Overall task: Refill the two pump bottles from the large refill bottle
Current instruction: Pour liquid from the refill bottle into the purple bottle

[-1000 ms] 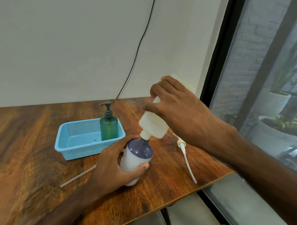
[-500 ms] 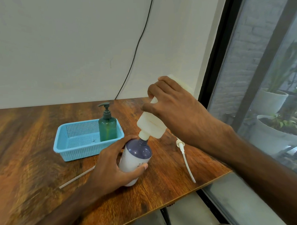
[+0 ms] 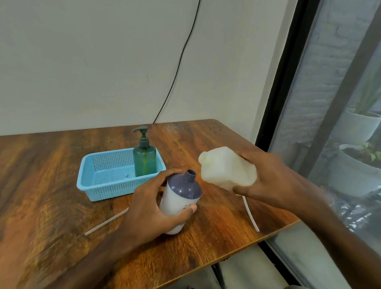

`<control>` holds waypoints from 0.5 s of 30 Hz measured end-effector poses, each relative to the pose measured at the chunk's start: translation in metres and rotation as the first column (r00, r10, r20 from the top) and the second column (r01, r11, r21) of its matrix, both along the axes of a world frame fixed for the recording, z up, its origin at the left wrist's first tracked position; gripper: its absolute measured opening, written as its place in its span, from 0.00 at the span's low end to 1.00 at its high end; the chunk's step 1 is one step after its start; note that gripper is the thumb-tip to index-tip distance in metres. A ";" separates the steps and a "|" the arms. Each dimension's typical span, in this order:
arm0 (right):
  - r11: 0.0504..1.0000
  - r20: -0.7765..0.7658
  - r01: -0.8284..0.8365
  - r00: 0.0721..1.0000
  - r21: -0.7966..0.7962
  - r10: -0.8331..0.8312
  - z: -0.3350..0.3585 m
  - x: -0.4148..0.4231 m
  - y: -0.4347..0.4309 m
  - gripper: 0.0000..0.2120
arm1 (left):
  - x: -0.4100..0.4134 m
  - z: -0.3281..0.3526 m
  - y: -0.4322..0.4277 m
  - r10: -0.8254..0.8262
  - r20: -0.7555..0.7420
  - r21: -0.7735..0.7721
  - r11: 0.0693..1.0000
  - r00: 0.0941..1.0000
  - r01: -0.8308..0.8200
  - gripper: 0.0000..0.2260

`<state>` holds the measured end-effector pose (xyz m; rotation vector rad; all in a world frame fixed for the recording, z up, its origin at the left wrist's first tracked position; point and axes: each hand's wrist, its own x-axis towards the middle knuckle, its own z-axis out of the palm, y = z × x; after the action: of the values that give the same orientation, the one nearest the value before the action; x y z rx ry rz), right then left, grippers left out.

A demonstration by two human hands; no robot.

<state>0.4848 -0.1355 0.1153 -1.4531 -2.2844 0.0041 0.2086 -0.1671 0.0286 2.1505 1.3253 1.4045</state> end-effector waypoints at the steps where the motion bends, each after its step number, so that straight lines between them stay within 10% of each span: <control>1: 0.999 -0.061 0.036 0.997 -0.034 -0.038 -0.010 0.001 0.003 0.39 | 0.000 0.000 0.000 0.002 0.012 -0.007 1.000 1.000 -0.002 0.33; 15: 0.970 -0.570 0.141 0.789 -0.198 -0.231 -0.095 -0.041 0.026 0.43 | -0.002 -0.002 0.005 -0.007 0.053 -0.140 0.990 0.999 0.015 0.39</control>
<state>0.4438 -0.1095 0.0206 -1.4803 -1.6500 0.5073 0.2067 -0.1620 0.0269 2.0133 1.3485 1.3123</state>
